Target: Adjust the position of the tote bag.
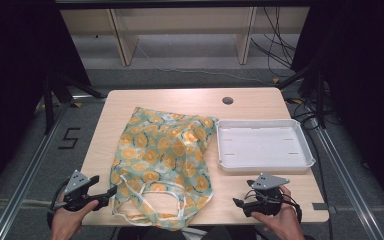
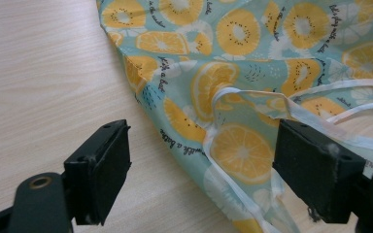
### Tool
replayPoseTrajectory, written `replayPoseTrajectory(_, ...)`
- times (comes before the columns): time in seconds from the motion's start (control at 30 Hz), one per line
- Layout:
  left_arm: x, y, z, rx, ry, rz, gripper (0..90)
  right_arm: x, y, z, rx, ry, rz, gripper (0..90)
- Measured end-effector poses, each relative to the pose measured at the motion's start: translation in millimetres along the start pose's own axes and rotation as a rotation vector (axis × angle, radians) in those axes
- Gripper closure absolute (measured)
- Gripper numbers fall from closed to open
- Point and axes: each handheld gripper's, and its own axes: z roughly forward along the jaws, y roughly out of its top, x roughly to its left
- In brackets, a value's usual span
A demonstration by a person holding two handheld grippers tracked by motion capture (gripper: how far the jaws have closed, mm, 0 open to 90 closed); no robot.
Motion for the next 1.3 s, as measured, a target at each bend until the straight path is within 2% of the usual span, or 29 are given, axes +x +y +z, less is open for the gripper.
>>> replayPoseTrajectory(0.13,1.3,-0.4,0.7,0.005,-0.002,0.016,20.5,2.0,0.8,2.6,0.009,0.013,-0.025,21.5)
replayPoseTrajectory(0.2,1.8,-0.2,0.9,0.006,0.001,0.020,20.5,2.4,1.4,3.3,0.003,0.005,-0.035,21.6)
replayPoseTrajectory(0.23,0.5,-0.2,0.8,0.004,0.004,0.006,20.5,4.9,2.0,2.9,0.013,0.009,-0.015,21.8)
replayPoseTrajectory(0.3,0.7,-0.4,1.1,0.001,-0.001,0.011,20.5,5.8,3.6,4.4,-0.004,0.012,-0.047,22.5)
replayPoseTrajectory(0.33,1.8,-0.1,0.9,0.003,0.001,0.026,20.5,7.3,4.8,4.8,0.000,0.022,-0.048,22.5)
replayPoseTrajectory(0.4,1.3,0.1,0.7,0.004,0.007,0.018,20.5,10.2,7.2,6.4,-0.011,0.027,-0.066,23.4)
replayPoseTrajectory(0.57,0.9,0.3,0.3,0.003,0.010,0.011,20.5,19.7,15.8,12.5,-0.024,0.074,-0.096,23.7)
replayPoseTrajectory(0.63,0.1,0.2,-0.2,0.008,0.011,0.005,20.7,24.1,20.1,16.6,-0.034,0.101,-0.127,24.2)
replayPoseTrajectory(0.67,1.2,0.4,0.4,0.003,0.008,0.019,20.8,27.4,22.8,19.3,-0.039,0.121,-0.139,24.2)
replayPoseTrajectory(0.73,1.4,0.1,-0.1,0.006,0.012,0.015,20.8,34.1,26.8,22.3,-0.034,0.138,-0.147,24.1)
replayPoseTrajectory(0.8,1.0,0.3,-0.8,0.009,0.017,0.011,21.0,40.3,30.9,26.6,-0.039,0.174,-0.187,24.1)
replayPoseTrajectory(0.83,0.9,0.4,-0.9,0.007,0.016,0.010,21.0,40.3,30.9,26.6,-0.039,0.174,-0.187,24.1)
replayPoseTrajectory(0.87,0.9,0.2,-1.0,0.008,0.018,0.007,21.0,48.9,34.5,29.7,-0.039,0.191,-0.196,24.0)
replayPoseTrajectory(0.93,0.9,0.4,-0.9,0.008,0.018,0.009,21.0,53.2,38.3,32.1,-0.041,0.217,-0.235,24.0)
replayPoseTrajectory(1.07,1.9,0.2,0.0,0.007,0.011,0.017,21.2,64.9,42.8,37.6,-0.036,0.262,-0.256,24.0)
replayPoseTrajectory(1.13,1.2,0.5,0.1,0.003,0.009,0.013,21.2,70.0,44.5,41.5,-0.033,0.275,-0.282,23.6)
replayPoseTrajectory(1.17,-0.4,0.2,-0.8,0.011,0.017,-0.007,21.3,72.7,45.2,42.6,-0.028,0.287,-0.284,23.6)
replayPoseTrajectory(1.2,-0.3,0.2,-0.6,0.007,0.015,-0.005,21.4,74.9,46.1,43.8,-0.029,0.293,-0.287,23.4)
replayPoseTrajectory(1.23,1.1,0.4,-0.7,0.009,0.014,0.014,21.4,78.4,47.5,45.7,-0.023,0.308,-0.295,23.0)
replayPoseTrajectory(1.3,1.6,0.6,-0.7,0.008,0.013,0.015,21.4,83.6,50.4,50.3,-0.029,0.344,-0.315,22.9)
